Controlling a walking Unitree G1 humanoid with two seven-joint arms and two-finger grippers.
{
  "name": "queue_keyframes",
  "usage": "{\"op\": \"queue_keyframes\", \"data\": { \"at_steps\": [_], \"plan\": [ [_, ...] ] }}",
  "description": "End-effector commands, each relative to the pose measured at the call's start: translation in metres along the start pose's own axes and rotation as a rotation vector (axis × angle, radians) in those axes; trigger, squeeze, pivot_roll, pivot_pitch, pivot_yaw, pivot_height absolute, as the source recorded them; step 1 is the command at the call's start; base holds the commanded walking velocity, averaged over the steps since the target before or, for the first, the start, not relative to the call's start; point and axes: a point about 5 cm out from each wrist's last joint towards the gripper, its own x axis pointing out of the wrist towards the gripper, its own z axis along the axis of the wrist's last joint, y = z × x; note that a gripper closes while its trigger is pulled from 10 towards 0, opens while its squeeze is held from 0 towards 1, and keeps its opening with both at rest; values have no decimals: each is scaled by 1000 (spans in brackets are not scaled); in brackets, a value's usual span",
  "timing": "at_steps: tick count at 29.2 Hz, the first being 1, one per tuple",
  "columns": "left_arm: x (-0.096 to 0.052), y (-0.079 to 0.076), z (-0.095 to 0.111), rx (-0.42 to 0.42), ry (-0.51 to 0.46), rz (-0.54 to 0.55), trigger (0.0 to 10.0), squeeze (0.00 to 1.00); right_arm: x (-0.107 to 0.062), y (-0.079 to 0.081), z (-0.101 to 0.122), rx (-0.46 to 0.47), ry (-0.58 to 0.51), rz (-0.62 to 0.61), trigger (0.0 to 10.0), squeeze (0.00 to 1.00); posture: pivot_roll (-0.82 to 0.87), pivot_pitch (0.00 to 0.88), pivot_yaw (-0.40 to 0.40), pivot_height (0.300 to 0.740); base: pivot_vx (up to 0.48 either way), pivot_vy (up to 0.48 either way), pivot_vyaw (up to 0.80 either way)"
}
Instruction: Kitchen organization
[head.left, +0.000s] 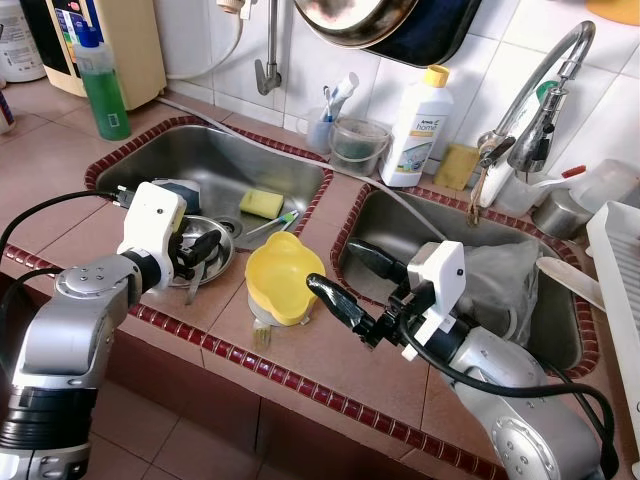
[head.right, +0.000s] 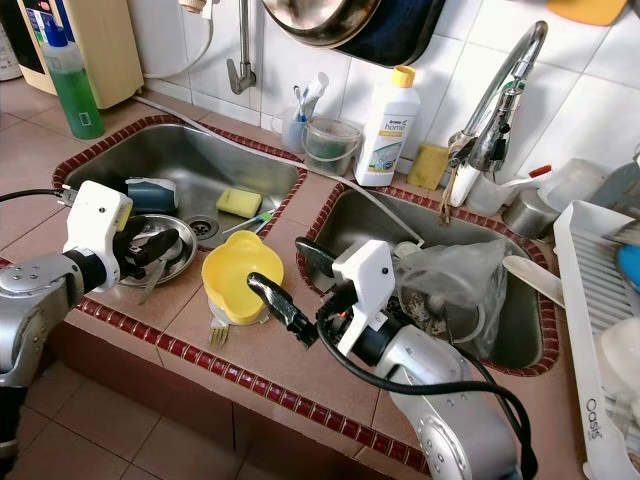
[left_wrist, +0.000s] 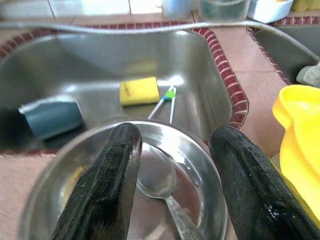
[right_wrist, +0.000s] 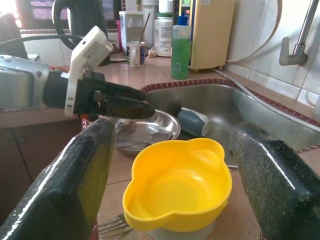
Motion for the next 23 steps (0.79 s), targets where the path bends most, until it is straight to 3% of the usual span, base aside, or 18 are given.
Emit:
{"op": "queue_keyframes", "data": {
  "at_steps": [1,7,10,12,14,17,20,23],
  "plan": [
    [-5,-2,7,38,-63,-5,10000,0,-3,-2,4,-17,-3,-17,10000,0,59,21,-78,740,0,0,0],
    [-28,-5,2,52,-178,10,10000,0,-8,-5,2,-10,5,-32,10000,0,71,41,-85,740,0,0,0],
    [-35,-7,-7,-31,-203,50,10000,0,-9,-6,-1,-12,15,-36,10000,0,77,47,-89,740,0,0,0],
    [-40,-18,-11,-83,-291,105,10000,0,-9,-10,-5,-12,18,-58,10000,0,88,51,-100,740,0,0,0],
    [-38,-26,-11,-134,-313,104,10000,0,-8,-12,-7,-10,20,-69,10000,0,91,52,-102,740,0,0,0],
    [-39,-39,-7,-75,-394,124,10000,0,-6,-16,-13,-12,21,-101,10000,0,103,52,-111,740,0,0,0],
    [-41,-45,-5,-162,-464,135,10000,0,-5,-18,-17,-8,19,-129,10000,0,103,52,-111,740,0,0,0],
    [-44,-47,-8,-134,-488,172,10000,0,-4,-20,-19,-7,10,-151,10000,0,106,49,-112,740,0,0,0]
  ]
}}
